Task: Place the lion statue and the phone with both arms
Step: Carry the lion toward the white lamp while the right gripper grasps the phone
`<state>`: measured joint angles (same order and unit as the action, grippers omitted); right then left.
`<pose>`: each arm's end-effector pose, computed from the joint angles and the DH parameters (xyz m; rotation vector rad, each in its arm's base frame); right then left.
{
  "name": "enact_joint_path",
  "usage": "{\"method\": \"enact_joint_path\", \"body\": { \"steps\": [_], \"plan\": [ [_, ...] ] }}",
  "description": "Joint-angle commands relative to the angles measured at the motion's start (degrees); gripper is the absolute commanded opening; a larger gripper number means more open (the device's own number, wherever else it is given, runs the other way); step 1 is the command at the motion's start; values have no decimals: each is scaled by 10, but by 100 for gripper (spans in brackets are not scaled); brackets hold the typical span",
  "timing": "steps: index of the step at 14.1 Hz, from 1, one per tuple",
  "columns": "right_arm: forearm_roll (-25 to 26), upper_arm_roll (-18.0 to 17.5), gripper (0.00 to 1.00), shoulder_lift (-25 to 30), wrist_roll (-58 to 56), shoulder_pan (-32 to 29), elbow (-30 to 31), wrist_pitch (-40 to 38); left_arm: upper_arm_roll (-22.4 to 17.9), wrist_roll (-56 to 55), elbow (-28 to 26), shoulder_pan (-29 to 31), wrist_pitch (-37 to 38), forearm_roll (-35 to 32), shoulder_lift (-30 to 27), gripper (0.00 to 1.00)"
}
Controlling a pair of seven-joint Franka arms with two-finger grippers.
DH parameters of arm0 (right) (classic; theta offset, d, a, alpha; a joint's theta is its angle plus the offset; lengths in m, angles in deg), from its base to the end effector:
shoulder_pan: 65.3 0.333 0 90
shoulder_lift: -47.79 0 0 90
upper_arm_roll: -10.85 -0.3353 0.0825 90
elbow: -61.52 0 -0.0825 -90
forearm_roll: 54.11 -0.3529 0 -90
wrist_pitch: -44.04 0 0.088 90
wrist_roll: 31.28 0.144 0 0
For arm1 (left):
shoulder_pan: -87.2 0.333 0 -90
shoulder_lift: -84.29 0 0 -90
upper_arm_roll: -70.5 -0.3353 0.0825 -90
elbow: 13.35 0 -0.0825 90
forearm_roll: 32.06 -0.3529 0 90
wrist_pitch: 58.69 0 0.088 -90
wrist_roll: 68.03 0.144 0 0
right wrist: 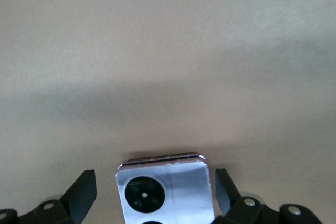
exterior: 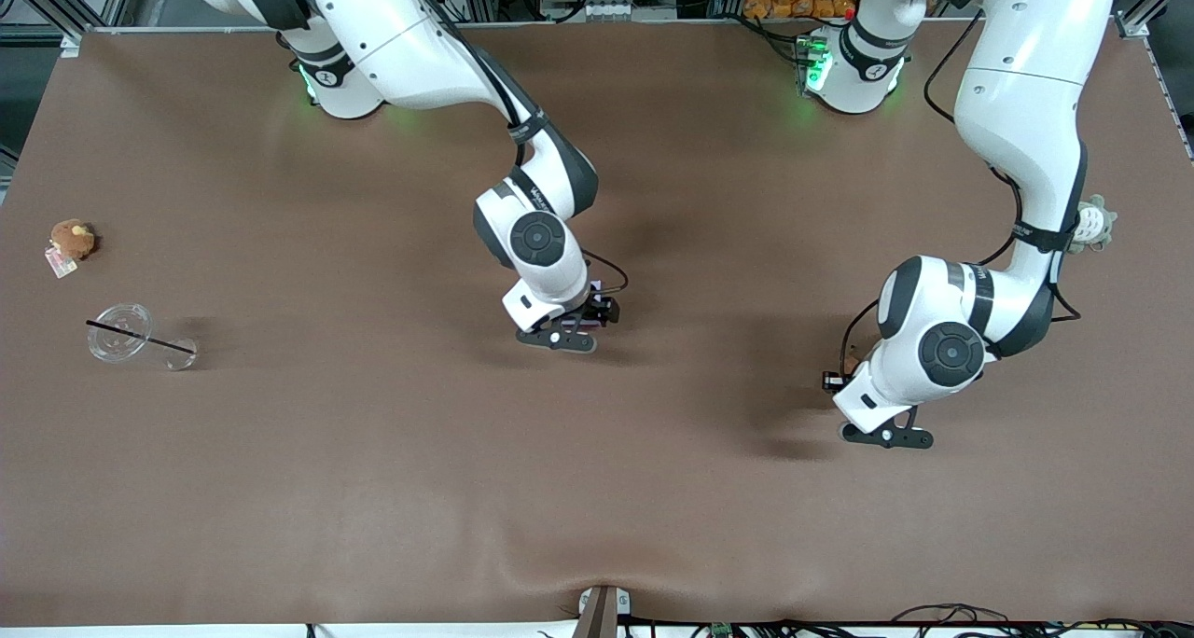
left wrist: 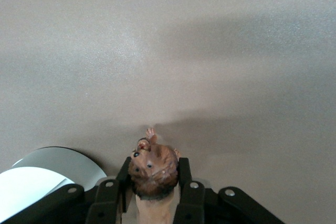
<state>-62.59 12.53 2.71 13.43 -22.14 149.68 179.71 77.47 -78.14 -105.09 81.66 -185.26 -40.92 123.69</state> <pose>0.5214 0.4725 0.1899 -3.0410 0.2301 0.0405 0.6618 -0.1267 0.2217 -3.0790 0.1759 0.0971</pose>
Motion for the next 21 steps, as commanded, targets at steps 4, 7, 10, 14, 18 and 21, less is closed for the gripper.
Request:
{"method": "enact_joint_path", "body": {
  "steps": [4,7,10,14,18,21],
  "plan": [
    [15,3,100,-6,-32,2,3,0,7,-7,-23,-2,-5,-3,-5,12],
    [15,3,100,-6,-30,3,6,0,6,-13,-40,3,3,-3,-15,14],
    [14,3,100,-6,-28,3,14,0,6,-14,-48,17,3,-3,-21,36],
    [12,3,100,-8,-25,12,20,0,8,-19,-43,20,3,-2,-22,100],
    [7,3,100,-7,-23,12,23,0,20,-25,-15,18,13,-1,-39,100],
    [6,3,16,-7,-19,14,22,0,31,-25,26,13,47,-2,-43,100]
  ]
}}
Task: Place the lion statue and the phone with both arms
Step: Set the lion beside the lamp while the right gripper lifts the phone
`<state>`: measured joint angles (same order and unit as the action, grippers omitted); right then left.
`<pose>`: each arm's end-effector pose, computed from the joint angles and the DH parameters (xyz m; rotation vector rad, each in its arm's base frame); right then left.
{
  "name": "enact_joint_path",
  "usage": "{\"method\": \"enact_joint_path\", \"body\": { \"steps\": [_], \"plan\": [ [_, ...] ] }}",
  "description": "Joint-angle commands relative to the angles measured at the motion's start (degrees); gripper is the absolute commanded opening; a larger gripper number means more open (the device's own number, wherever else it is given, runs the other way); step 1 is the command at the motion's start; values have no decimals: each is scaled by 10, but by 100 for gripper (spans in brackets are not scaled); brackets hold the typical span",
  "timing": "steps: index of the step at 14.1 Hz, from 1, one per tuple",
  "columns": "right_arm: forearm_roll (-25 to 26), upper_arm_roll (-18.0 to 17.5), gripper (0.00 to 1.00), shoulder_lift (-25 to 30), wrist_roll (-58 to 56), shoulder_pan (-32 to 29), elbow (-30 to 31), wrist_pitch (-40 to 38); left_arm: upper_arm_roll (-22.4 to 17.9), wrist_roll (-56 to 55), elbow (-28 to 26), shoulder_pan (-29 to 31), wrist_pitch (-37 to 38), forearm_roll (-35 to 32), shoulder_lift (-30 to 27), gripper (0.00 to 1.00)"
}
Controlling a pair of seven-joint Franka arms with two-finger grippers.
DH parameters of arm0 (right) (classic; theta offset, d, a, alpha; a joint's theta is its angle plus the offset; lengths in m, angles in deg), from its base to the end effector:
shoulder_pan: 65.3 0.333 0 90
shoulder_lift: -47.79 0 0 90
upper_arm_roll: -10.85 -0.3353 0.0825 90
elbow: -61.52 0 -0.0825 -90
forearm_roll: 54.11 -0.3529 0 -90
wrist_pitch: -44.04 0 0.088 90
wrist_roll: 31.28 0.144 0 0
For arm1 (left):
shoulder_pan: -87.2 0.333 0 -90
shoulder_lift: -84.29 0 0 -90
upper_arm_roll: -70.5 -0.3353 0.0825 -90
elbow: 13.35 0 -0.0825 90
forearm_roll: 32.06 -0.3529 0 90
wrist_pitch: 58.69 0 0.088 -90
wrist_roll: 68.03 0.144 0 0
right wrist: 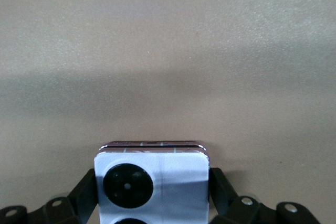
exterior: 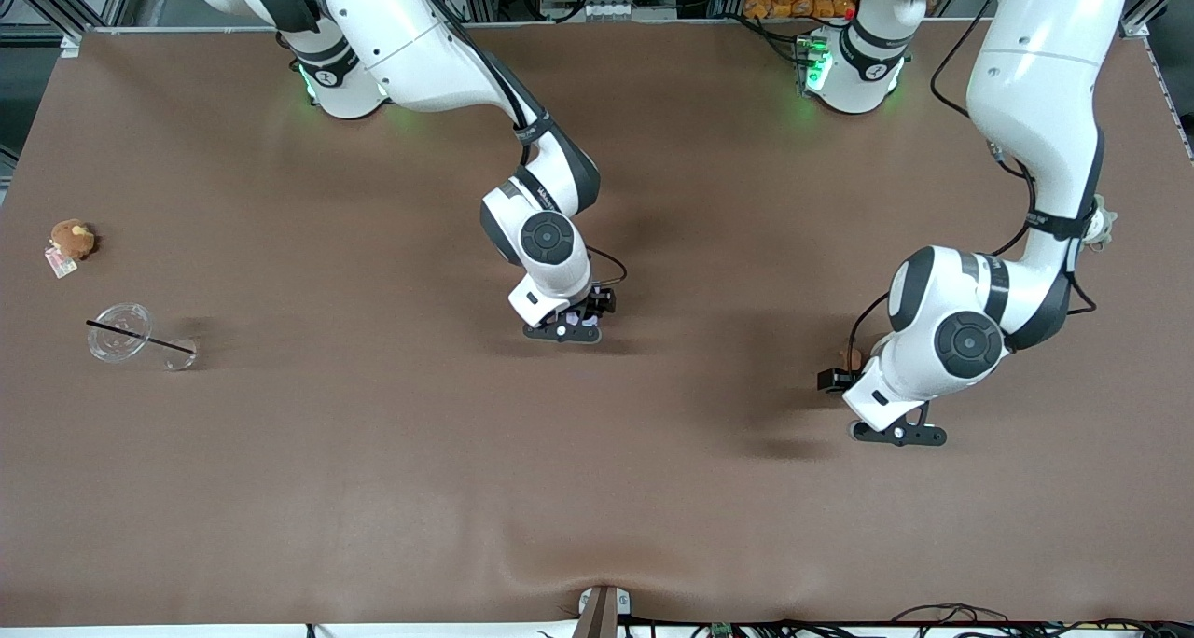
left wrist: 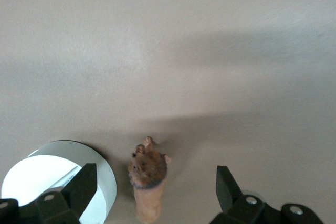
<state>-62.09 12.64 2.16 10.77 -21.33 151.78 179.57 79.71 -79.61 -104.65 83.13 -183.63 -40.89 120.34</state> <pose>0.5056 0.4690 0.1683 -3.0854 0.1360 0.0836 0.6645 -0.1317 0.2636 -3.1020 0.1418 0.0384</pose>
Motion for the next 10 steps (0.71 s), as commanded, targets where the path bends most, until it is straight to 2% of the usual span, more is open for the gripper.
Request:
{"method": "enact_joint_path", "body": {
  "steps": [1,5,10],
  "plan": [
    [1,1,11,-1,9,6,1,1,9,-11,31,-3,45,-2,-10,100],
    [1,2,11,8,25,0,1,-3,9,-7,40,-4,98,-4,-58,100],
    [2,5,9,59,14,-33,-1,-89,8,-4,42,2,188,-4,-146,100]
  ]
}}
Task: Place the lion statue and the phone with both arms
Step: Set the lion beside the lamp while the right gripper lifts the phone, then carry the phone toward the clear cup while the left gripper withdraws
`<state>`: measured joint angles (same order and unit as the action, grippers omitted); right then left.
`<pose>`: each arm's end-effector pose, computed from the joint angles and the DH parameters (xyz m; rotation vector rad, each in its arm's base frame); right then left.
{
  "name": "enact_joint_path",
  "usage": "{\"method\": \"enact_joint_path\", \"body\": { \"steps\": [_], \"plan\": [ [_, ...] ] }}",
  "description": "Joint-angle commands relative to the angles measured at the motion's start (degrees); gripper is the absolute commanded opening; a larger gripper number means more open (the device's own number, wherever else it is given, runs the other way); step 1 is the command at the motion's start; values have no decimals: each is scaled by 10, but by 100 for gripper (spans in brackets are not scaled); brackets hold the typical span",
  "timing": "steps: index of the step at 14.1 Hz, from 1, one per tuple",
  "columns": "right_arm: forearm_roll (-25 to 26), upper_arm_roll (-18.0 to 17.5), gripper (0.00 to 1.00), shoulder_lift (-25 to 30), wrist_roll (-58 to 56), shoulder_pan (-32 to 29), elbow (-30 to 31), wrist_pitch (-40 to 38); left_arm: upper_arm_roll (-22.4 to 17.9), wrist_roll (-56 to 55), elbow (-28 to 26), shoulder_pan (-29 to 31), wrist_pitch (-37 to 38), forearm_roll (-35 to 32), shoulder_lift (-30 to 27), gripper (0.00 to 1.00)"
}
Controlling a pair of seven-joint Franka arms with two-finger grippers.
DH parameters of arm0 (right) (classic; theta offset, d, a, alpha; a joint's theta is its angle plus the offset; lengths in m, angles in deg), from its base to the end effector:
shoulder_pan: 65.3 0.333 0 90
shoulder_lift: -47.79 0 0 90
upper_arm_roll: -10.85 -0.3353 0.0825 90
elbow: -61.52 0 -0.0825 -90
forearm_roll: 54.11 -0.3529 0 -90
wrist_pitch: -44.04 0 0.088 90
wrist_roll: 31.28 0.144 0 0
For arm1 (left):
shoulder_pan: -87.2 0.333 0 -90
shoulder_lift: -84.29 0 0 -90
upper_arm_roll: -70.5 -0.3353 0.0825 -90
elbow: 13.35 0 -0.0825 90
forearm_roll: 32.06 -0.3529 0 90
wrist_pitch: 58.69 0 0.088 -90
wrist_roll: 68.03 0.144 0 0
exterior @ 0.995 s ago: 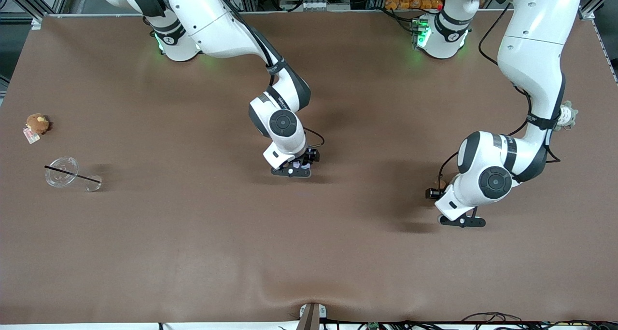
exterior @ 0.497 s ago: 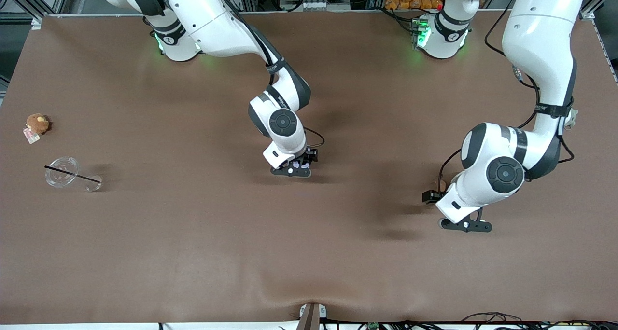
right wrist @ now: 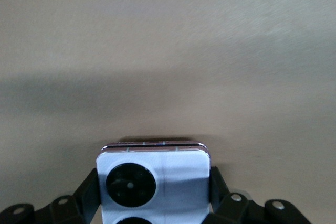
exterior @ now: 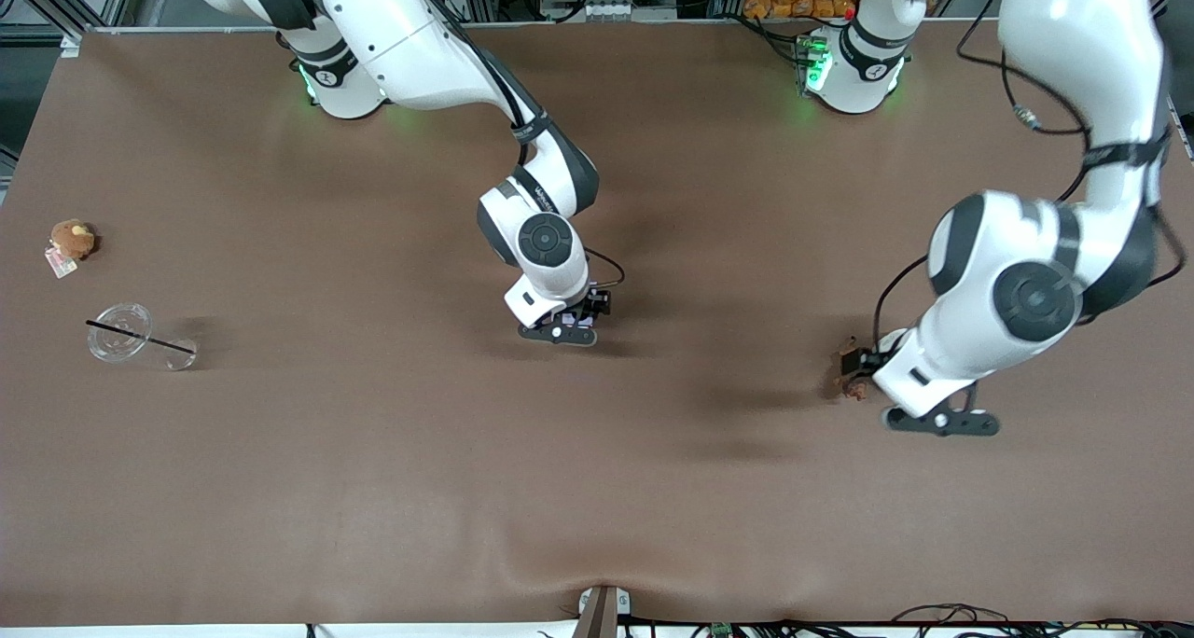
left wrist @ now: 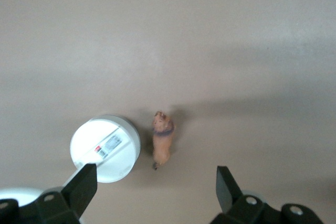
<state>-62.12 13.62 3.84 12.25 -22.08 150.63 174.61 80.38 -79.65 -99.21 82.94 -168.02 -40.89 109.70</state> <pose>0.5161 0.4555 0.1894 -3.1078 0.2088 0.1217 0.6478 -0.1295 0.4060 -3.0640 0.1251 0.0156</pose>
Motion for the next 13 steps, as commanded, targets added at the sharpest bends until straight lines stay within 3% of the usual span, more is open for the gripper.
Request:
{"method": "enact_joint_path", "body": {
  "steps": [1,6,13],
  "plan": [
    [5,-5,9,53,-2,-35,10,-57,1,-2,-12,6,49,-4,-54,100],
    [17,-1,5,89,-60,-127,12,-112,-1,15,-10,18,116,-1,-119,100],
    [20,0,5,99,-386,-368,12,-140,-4,27,-7,55,164,68,-210,100]
  ]
}}
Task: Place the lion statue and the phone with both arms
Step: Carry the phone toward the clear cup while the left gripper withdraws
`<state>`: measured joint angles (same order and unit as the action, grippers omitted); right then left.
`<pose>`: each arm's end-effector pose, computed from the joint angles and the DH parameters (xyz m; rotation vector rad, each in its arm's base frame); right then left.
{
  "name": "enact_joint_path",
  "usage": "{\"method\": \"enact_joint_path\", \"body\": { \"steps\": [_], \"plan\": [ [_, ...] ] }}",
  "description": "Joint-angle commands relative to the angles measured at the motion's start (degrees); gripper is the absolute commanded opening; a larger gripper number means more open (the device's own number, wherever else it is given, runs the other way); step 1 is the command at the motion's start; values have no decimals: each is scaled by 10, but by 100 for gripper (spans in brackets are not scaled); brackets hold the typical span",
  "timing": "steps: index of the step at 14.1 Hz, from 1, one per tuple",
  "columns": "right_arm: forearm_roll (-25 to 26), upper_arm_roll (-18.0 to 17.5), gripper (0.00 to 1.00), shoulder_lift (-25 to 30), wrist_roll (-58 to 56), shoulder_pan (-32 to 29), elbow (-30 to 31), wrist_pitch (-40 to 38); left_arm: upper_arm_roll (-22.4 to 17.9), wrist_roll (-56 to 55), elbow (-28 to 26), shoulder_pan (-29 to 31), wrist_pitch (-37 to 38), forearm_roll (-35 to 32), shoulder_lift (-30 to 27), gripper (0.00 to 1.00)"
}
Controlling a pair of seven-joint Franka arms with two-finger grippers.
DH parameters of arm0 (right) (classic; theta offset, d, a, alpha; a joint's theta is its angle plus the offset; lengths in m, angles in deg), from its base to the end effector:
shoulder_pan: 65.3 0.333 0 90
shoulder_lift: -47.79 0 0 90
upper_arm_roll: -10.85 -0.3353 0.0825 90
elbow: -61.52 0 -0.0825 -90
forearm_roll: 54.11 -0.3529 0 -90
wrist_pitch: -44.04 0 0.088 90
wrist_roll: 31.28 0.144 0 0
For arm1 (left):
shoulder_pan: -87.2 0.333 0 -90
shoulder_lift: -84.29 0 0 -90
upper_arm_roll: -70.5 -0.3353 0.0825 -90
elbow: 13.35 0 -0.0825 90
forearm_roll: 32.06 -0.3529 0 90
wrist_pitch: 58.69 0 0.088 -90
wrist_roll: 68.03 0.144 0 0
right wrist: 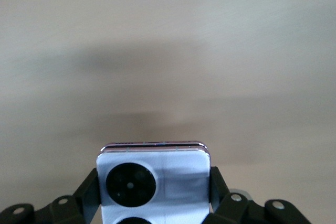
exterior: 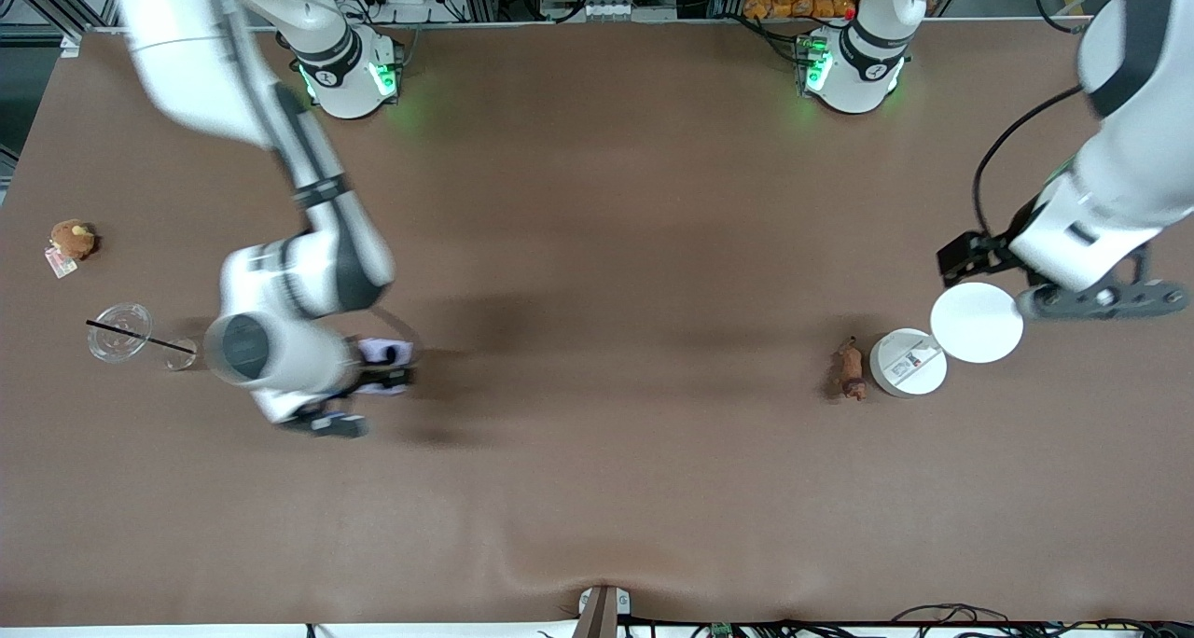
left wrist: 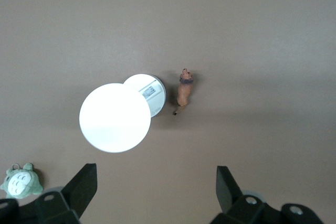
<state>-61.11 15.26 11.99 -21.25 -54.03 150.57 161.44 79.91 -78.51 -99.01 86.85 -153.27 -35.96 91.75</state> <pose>0.6618 0.0972 0.2696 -3.0907 0.1654 0.2087 0.5677 -0.0822 0.5773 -3.0999 -0.0150 -0.0543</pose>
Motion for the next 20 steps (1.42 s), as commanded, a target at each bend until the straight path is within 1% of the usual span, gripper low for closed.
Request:
{"method": "enact_joint_path", "body": {
  "steps": [1,2,3,4,6,7,9,15,18,20],
  "plan": [
    [16,-15,5,18,-67,-64,13,-9,-5,27,-12,16,28,27,-46,100],
    [46,-15,5,18,-70,-75,13,-11,-26,46,-17,9,41,38,-65,100],
    [84,-16,5,17,-70,-84,13,-12,-39,66,-20,0,69,45,-75,100],
    [111,-16,5,13,-70,-92,13,-10,-54,70,-20,-5,93,59,-83,100],
    [143,-16,6,4,-70,-100,12,-2,-88,71,-37,-34,107,71,-113,100],
    [153,-16,7,-3,-70,-101,13,3,-98,73,-52,-37,106,71,-126,100],
    [160,-16,8,-17,-78,-112,16,-1,-97,74,-68,-32,107,71,-142,100],
    [159,-18,10,-20,-91,-158,79,4,-85,61,-66,-34,120,69,-145,100],
    [160,-17,11,-29,-104,-183,80,6,-83,62,-65,-33,130,68,-141,100],
    [160,-17,12,-32,-109,-187,81,28,-84,63,-65,-33,137,65,-141,100]
  ]
}}
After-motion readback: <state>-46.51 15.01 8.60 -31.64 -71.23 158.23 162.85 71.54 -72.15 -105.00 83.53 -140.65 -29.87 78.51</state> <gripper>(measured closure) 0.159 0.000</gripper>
